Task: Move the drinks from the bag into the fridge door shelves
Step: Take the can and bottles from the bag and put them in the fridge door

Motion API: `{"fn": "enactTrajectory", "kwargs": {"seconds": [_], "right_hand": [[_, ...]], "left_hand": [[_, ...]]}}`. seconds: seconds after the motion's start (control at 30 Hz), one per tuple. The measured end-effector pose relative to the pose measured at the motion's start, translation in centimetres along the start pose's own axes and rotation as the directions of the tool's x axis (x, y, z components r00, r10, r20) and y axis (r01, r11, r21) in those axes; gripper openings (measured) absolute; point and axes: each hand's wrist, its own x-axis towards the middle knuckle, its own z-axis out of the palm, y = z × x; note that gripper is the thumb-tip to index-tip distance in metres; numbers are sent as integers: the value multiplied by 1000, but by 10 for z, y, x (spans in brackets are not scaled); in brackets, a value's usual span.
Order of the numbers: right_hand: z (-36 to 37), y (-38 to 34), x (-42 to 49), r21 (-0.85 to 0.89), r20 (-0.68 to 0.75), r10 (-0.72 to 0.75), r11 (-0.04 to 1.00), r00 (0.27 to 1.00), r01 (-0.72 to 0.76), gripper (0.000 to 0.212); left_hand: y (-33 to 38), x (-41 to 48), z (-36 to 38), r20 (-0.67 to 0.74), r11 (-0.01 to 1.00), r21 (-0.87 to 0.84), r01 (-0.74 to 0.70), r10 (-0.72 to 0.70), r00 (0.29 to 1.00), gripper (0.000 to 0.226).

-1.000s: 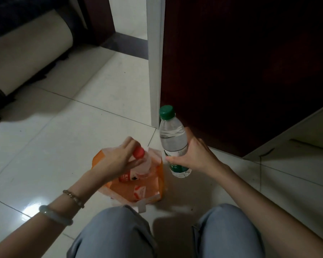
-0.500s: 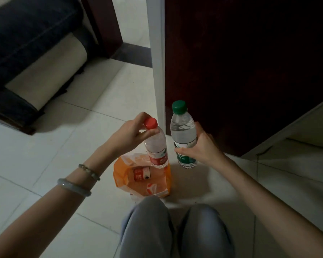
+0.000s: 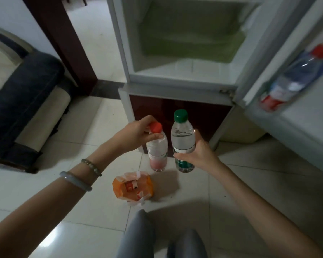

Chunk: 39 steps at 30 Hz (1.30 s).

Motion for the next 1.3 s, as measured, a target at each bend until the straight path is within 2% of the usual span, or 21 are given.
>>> {"fn": "enactTrajectory", "kwargs": {"seconds": [0.13, 0.27, 0.37, 0.53, 0.63, 0.77, 0.87, 1.0, 1.1, 1.23, 1.3], "right_hand": [[-70, -44, -47, 9, -86, -2, 1000, 996, 2, 66], [-125, -62, -96, 25, -188, -11, 1000, 982, 16, 60], [-160, -68, -130, 47, -285, 2, 999, 959, 12, 66], [-204, -64, -161, 104, -441, 56, 994, 896, -10, 68], [-226, -62, -171, 106, -520, 78, 994, 850, -27, 67], [-253, -57, -173, 118, -606, 109, 992, 788, -47, 65], [-270, -48, -163, 136, -688, 134, 989, 714, -55, 71], [-288, -35, -140, 170, -750, 179, 983, 637, -76, 69], [-299, -27, -121, 180, -753, 209, 978, 624, -110, 66], [-304, -10, -101, 205, -707, 281, 960, 649, -193, 55], [-301, 2, -92, 229, -681, 330, 944, 654, -238, 58]], "left_hand": [[85, 8, -28, 53, 995, 79, -52, 48, 997, 32], [150, 13, -35, 67, 986, 130, -102, 93, 993, 31], [190, 19, -35, 50, 981, 102, -164, 160, 986, 27], [249, 40, -41, -67, 973, 21, -229, 230, 971, 29], [282, 61, -44, -50, 952, -16, -305, 304, 951, 29], [316, 95, -43, -8, 904, 9, -428, 428, 904, 32], [331, 124, -35, 37, 860, 57, -508, 506, 861, 33], [351, 168, -23, 138, 781, 151, -606, 591, 795, 36], [365, 202, -11, 237, 716, 203, -668, 626, 743, 40], [367, 236, 10, 363, 592, 296, -750, 657, 661, 37], [364, 249, 22, 408, 534, 331, -778, 662, 629, 35]]}}
